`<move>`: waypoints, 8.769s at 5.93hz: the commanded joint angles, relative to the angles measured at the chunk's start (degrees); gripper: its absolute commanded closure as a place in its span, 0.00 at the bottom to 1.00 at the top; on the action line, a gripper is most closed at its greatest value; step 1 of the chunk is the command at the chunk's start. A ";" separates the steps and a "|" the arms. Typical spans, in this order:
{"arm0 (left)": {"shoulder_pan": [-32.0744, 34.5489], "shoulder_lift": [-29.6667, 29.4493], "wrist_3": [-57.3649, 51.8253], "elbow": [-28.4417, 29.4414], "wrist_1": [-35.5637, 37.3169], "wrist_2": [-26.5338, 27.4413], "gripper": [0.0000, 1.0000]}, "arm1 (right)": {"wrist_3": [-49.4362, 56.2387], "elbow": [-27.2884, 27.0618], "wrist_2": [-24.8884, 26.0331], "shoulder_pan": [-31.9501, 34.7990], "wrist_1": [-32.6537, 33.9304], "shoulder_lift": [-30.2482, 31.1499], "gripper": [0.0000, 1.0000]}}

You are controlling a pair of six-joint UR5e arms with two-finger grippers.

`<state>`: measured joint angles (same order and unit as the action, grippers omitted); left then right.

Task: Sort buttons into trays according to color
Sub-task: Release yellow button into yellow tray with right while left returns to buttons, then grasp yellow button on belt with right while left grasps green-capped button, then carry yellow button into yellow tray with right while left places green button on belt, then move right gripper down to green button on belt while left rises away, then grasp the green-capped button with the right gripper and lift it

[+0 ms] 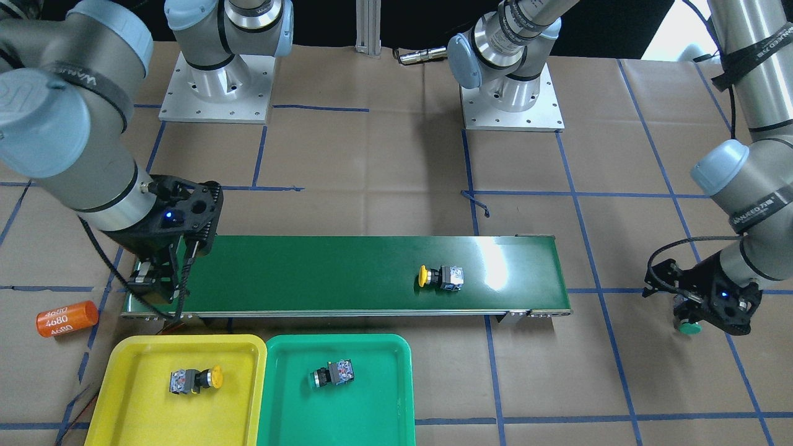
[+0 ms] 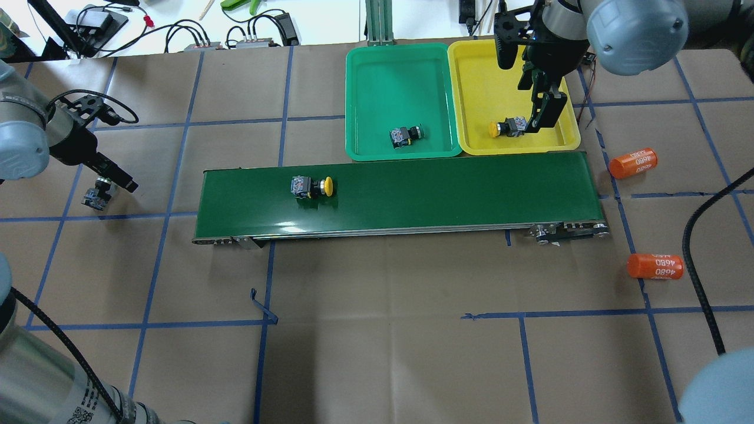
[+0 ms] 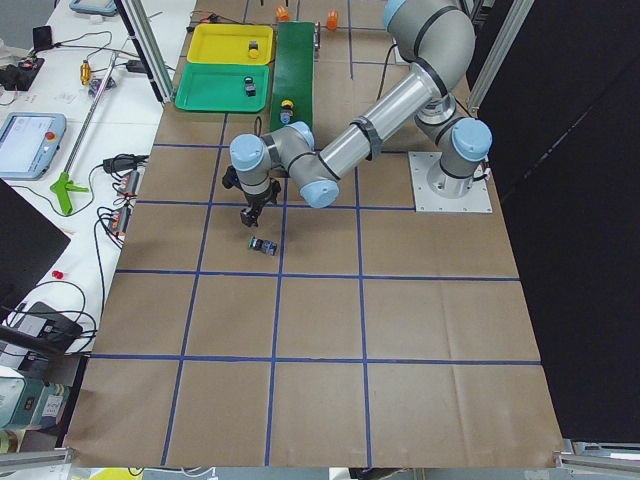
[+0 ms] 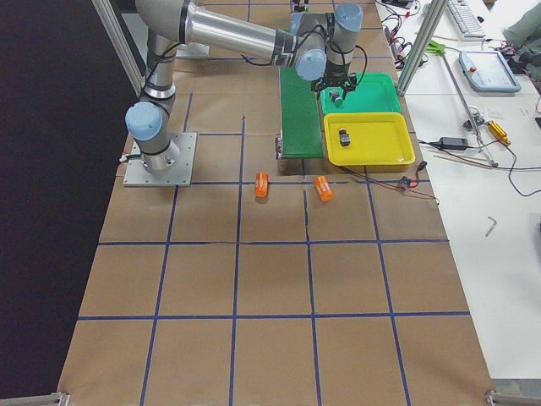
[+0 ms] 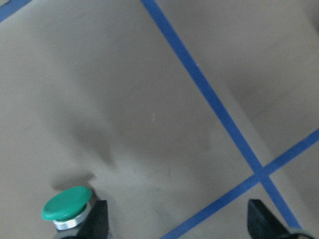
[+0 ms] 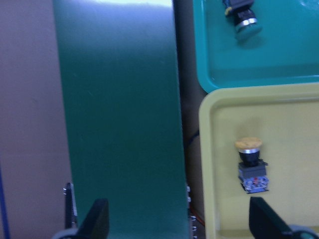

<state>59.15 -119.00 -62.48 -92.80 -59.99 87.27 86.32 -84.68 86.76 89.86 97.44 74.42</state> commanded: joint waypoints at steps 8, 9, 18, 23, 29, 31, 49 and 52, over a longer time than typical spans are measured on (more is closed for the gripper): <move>-6.07 -4.41 2.27 0.26 1.72 2.29 1.00 | -18.96 -12.71 0.86 16.55 22.05 -3.38 0.00; -5.46 -3.44 1.49 0.51 1.72 1.94 1.00 | -20.30 -12.71 0.86 18.23 25.40 -5.93 0.00; 26.97 11.42 -23.52 -4.73 -12.88 2.20 0.99 | -3.19 -17.98 7.61 9.56 29.47 -4.91 0.76; 27.07 10.54 -23.31 -9.42 -6.28 3.34 0.02 | 12.82 -1.26 8.43 -1.44 29.65 -11.69 0.79; 31.02 24.42 43.55 -1.52 -24.81 2.81 0.02 | 11.86 11.64 2.44 -1.44 16.30 -19.19 0.00; 31.55 28.19 51.53 -0.01 -29.11 3.16 0.01 | 6.35 8.41 2.45 -0.39 0.09 -9.52 0.00; 30.85 31.81 59.40 -0.10 -31.33 2.55 0.01 | -5.73 -16.15 8.58 8.05 28.60 0.45 0.89; 30.67 31.81 59.14 -0.01 -31.33 2.64 0.01 | -3.18 2.95 6.15 8.58 27.72 -12.13 0.88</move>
<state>89.89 -87.18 -3.29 -92.88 -91.32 89.87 82.02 -88.39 94.10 98.35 125.38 67.57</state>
